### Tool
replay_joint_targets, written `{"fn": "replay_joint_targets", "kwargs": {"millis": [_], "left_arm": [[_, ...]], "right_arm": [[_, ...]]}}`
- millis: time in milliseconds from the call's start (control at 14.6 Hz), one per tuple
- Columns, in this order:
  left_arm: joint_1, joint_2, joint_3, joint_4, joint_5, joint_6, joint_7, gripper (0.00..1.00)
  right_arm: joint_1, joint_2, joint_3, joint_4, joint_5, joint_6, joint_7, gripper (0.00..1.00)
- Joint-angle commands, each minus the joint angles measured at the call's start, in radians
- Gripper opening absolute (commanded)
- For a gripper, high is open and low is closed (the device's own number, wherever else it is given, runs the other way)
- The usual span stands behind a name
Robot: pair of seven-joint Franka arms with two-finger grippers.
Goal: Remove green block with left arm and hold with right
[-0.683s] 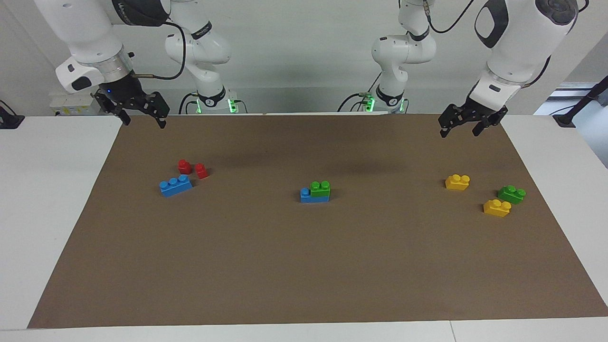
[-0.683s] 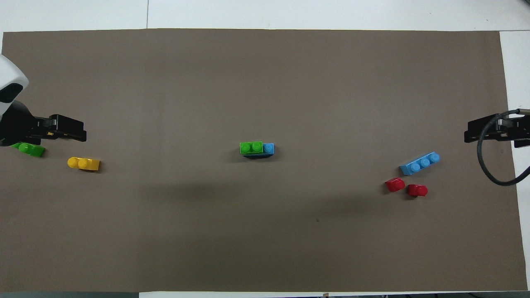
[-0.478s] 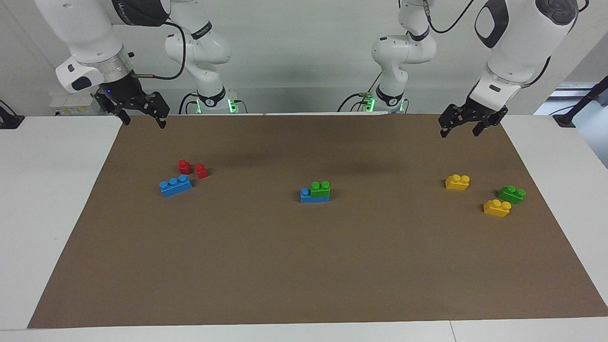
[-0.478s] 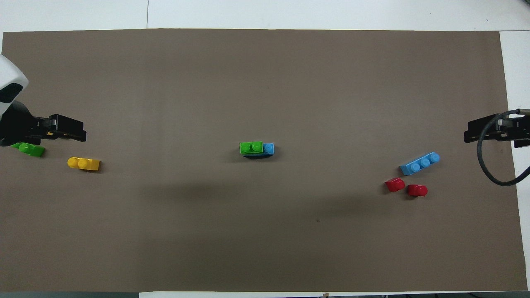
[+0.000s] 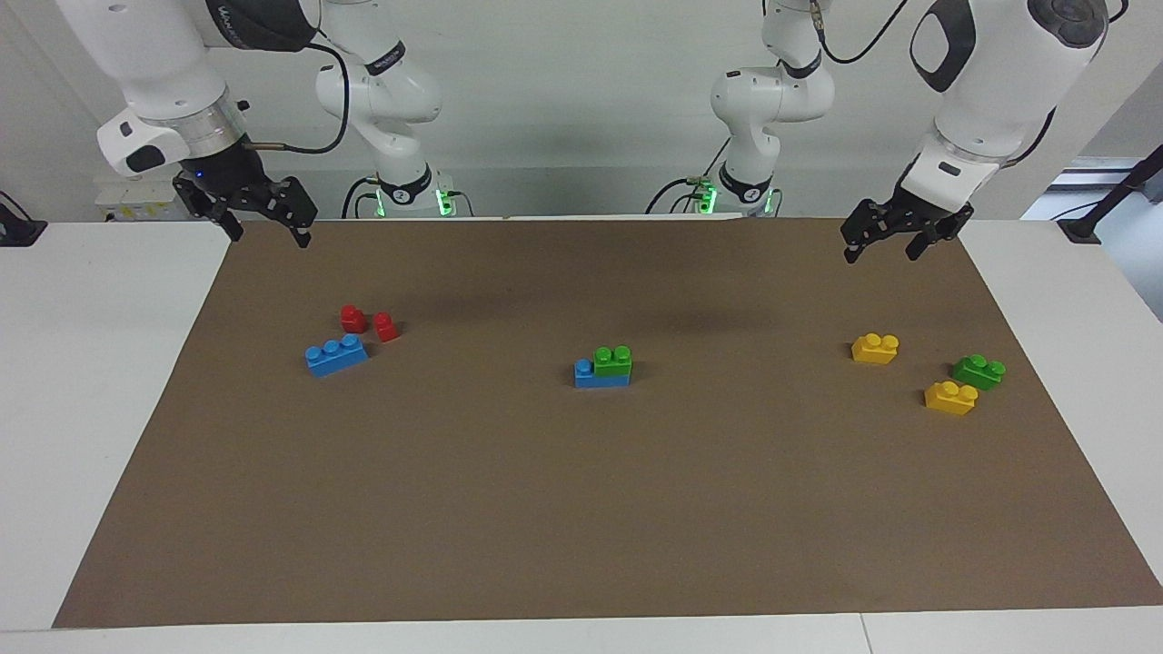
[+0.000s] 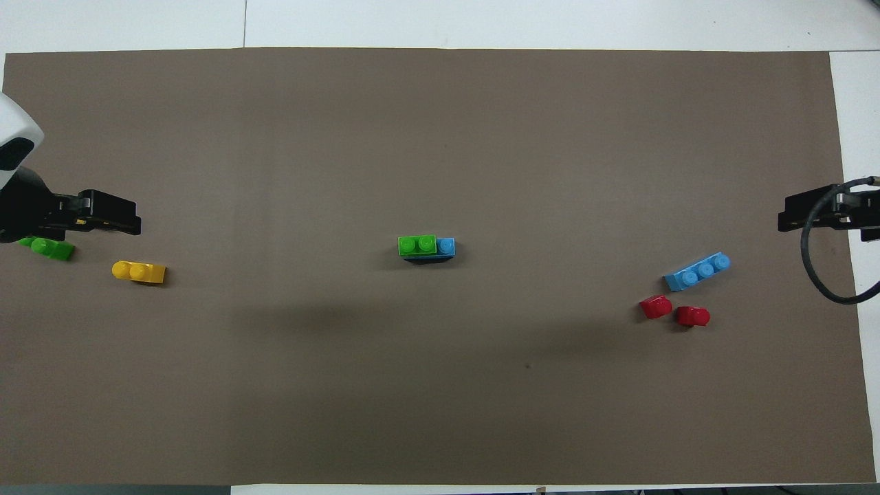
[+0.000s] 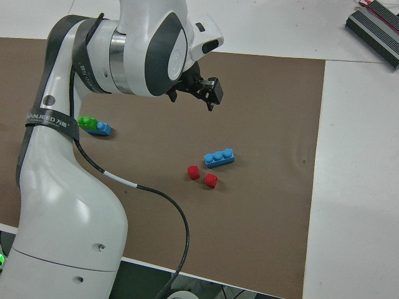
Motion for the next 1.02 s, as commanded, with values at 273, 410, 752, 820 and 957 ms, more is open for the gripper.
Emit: {"fn": "replay_joint_targets", "kwargs": {"millis": [273, 410, 752, 820, 957], "left_arm": [[0.005, -0.001, -0.007, 0.007, -0.019, 0.005, 0.000, 1.00], [0.005, -0.003, -0.007, 0.002, -0.020, 0.005, -0.029, 1.00], [-0.065, -0.012, -0.016, -0.021, -0.027, 0.025, -0.418, 1.00], [-0.083, -0.020, -0.017, -0.028, -0.027, 0.031, -0.489, 1.00], [-0.131, -0.036, -0.017, -0.068, -0.027, 0.056, -0.625, 1.00]], "right_arm": [[0.067, 0.016, 0.018, -0.082, 0.043, 0.164, 0.459, 0.99], [0.114, 0.051, 0.018, -0.089, 0.061, 0.187, 0.625, 0.99], [0.185, 0.117, 0.018, -0.145, 0.265, 0.329, 1.081, 0.99], [0.205, 0.123, 0.018, -0.174, 0.297, 0.372, 1.122, 0.99], [0.239, 0.148, 0.018, -0.216, 0.360, 0.443, 1.196, 0.99]]}}
